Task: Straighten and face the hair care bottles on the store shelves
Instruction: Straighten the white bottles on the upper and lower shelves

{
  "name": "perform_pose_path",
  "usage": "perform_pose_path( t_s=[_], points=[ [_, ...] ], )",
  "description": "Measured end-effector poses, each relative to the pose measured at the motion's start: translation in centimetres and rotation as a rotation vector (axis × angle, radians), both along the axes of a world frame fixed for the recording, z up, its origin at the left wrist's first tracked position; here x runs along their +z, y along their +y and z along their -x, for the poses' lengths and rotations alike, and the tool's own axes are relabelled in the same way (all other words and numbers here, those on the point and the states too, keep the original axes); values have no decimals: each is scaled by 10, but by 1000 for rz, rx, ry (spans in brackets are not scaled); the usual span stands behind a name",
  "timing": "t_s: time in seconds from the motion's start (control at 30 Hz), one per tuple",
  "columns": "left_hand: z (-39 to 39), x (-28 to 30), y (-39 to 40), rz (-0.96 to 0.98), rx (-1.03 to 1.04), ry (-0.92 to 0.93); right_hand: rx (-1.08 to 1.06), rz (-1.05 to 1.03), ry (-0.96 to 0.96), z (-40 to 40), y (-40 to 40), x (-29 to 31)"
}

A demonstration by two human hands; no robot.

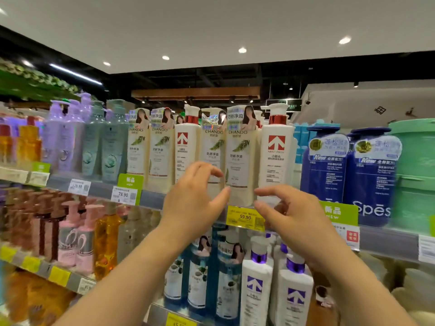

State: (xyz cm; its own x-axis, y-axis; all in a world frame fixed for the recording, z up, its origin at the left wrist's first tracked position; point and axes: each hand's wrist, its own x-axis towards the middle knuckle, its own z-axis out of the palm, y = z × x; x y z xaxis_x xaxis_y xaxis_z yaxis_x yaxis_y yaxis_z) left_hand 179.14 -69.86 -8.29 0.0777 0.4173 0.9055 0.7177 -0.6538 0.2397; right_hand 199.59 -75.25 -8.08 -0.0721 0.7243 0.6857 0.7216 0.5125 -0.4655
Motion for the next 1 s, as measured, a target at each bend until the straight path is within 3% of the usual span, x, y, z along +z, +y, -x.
perform_pose_path(
  t_s=[0.2, 0.43, 0.67, 0.77, 0.87, 1.0],
  points=[
    [36, 50, 38, -25, 161, 4, 6, -31, -152, 31, 22, 53],
    [65, 90, 87, 12, 279, 121, -119, -202, -402, 88, 72, 89],
    [74, 99, 121, 52, 227, 206, -300, -363, -315, 112, 92, 98],
    [76, 100, 129, 15, 183, 246, -526, -502, -185, 101, 86, 106],
    [76, 103, 132, 55, 148, 259, -691, -292, -114, 87, 84, 123],
    [76, 110, 136, 128, 145, 245, -716, -111, -165, 86, 85, 140]
  ],
)
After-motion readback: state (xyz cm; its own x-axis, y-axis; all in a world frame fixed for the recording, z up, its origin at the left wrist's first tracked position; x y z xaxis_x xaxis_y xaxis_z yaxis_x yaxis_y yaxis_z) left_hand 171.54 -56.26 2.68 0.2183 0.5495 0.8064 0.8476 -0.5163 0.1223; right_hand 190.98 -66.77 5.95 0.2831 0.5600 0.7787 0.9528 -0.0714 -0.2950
